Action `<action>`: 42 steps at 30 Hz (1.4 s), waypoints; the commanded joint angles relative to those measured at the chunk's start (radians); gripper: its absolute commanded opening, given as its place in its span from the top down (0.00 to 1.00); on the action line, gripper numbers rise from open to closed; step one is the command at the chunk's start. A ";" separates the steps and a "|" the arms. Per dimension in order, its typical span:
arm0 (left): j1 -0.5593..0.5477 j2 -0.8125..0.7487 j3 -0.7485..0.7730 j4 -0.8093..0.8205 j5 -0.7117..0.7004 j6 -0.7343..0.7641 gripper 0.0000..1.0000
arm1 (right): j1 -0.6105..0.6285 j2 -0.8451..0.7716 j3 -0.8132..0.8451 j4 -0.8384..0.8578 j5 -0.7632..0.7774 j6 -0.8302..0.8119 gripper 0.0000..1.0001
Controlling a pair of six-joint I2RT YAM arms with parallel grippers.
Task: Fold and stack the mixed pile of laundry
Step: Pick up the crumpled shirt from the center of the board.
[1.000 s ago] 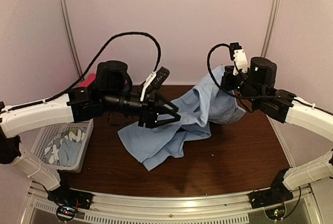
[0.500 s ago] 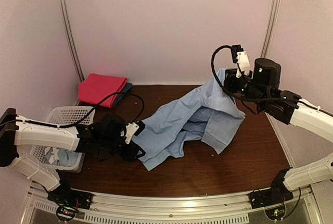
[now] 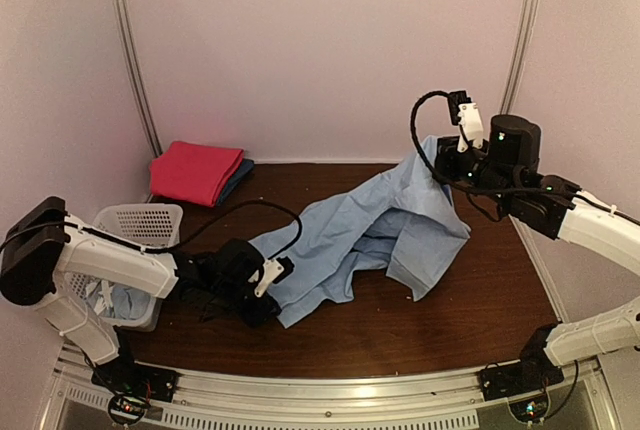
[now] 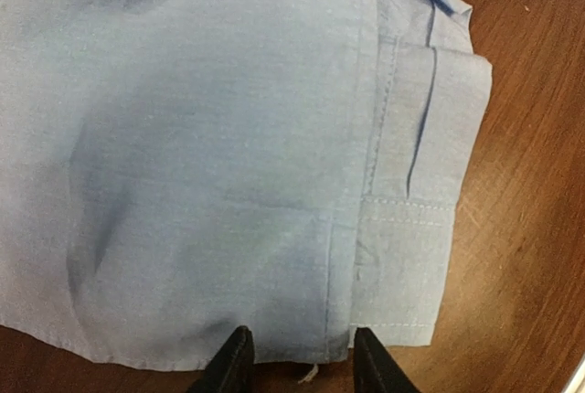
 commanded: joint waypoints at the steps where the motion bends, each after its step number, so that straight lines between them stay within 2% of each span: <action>1: -0.012 0.054 0.051 0.025 -0.045 0.046 0.61 | -0.013 -0.001 -0.007 0.008 -0.012 0.012 1.00; 9: -0.016 0.102 0.089 0.017 -0.067 0.079 0.46 | -0.026 0.003 -0.018 0.008 -0.022 0.018 1.00; 12: -0.015 0.115 0.098 0.014 -0.076 0.090 0.46 | -0.032 0.006 -0.019 0.006 -0.025 0.018 1.00; 19: -0.015 0.095 0.107 -0.013 -0.170 0.080 0.72 | -0.043 -0.005 -0.018 -0.011 -0.019 0.018 1.00; 24: -0.015 -0.012 0.109 -0.023 -0.245 0.065 1.00 | -0.051 -0.036 -0.035 -0.030 -0.002 0.019 1.00; 29: -0.005 -0.118 0.184 -0.079 -0.310 0.068 1.00 | -0.063 -0.069 -0.049 -0.063 0.017 0.020 1.00; 34: 0.091 -0.196 0.336 -0.144 -0.382 0.051 1.00 | -0.076 -0.080 -0.012 -0.106 0.057 0.008 1.00; 38: 0.204 -0.244 0.547 -0.193 -0.355 0.028 1.00 | -0.090 -0.058 0.100 -0.183 0.044 -0.020 1.00; 42: 0.210 -0.226 0.799 -0.239 -0.318 0.085 1.00 | -0.090 -0.038 0.240 -0.272 -0.008 -0.051 1.00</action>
